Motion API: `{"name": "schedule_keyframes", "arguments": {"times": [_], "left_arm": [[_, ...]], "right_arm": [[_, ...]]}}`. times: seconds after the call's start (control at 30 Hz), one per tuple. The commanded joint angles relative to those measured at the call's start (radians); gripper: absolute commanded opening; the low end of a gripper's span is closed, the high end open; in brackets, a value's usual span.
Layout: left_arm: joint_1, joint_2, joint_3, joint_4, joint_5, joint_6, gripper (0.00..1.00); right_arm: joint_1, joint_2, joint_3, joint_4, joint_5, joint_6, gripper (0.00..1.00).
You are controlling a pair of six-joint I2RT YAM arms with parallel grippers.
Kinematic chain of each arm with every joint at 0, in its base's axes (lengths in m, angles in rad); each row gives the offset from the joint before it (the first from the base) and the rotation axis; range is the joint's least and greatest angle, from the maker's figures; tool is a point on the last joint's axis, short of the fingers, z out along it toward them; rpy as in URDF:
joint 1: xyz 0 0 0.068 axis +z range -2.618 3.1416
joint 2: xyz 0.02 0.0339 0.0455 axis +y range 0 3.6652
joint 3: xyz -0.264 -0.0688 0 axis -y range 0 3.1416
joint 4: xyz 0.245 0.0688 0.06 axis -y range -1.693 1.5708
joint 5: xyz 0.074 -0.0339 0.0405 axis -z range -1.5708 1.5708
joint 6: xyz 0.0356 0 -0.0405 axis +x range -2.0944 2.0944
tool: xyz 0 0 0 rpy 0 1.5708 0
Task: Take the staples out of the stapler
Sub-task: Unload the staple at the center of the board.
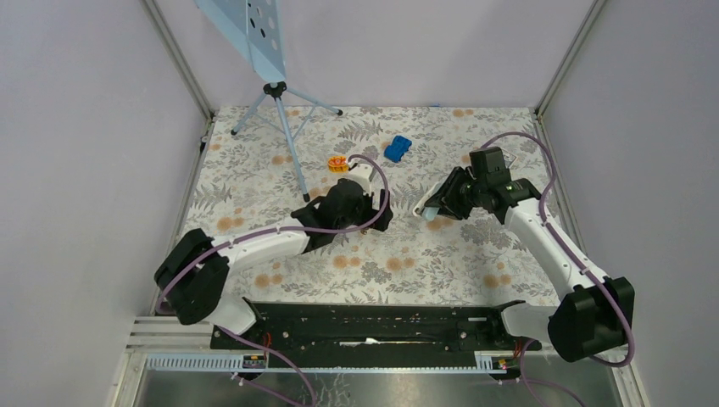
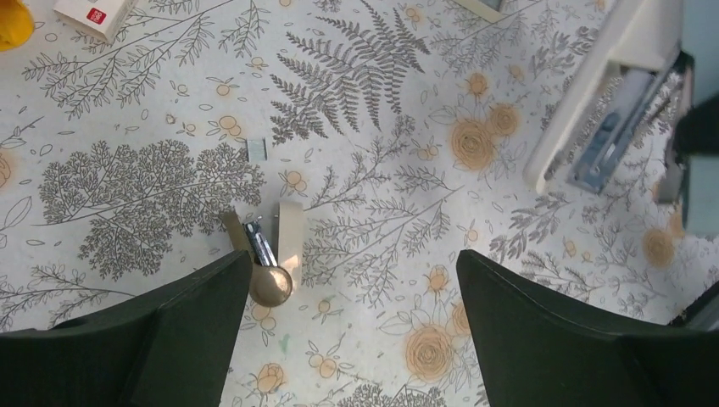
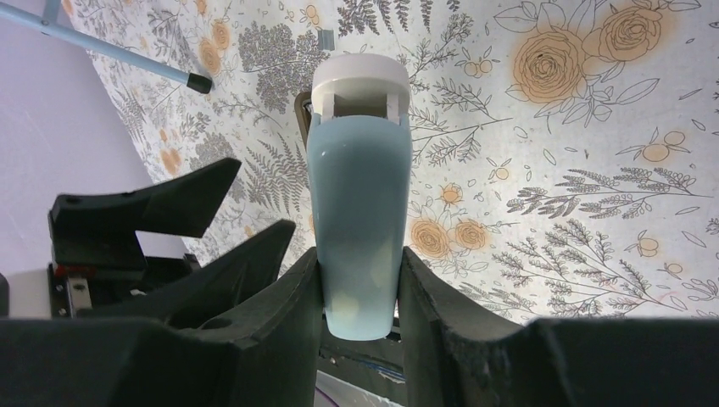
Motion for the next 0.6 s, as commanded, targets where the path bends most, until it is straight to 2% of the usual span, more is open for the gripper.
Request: {"name": "schedule_keyframes", "arguments": {"times": [0.0,0.33,0.57], "left_arm": [[-0.028,-0.109,-0.081,0.184,-0.051,0.057,0.96],[-0.089,-0.163,-0.09,0.214,-0.07,0.172,0.97],[-0.098,-0.204,-0.125,0.217,-0.18,0.259,0.97]], "right_arm": [[-0.016,0.005,0.021,-0.008,-0.079,0.006,0.0],[-0.024,0.074,0.081,-0.091,-0.066,-0.049,0.0],[-0.024,0.186,0.141,-0.158,0.041,-0.171,0.0]]}}
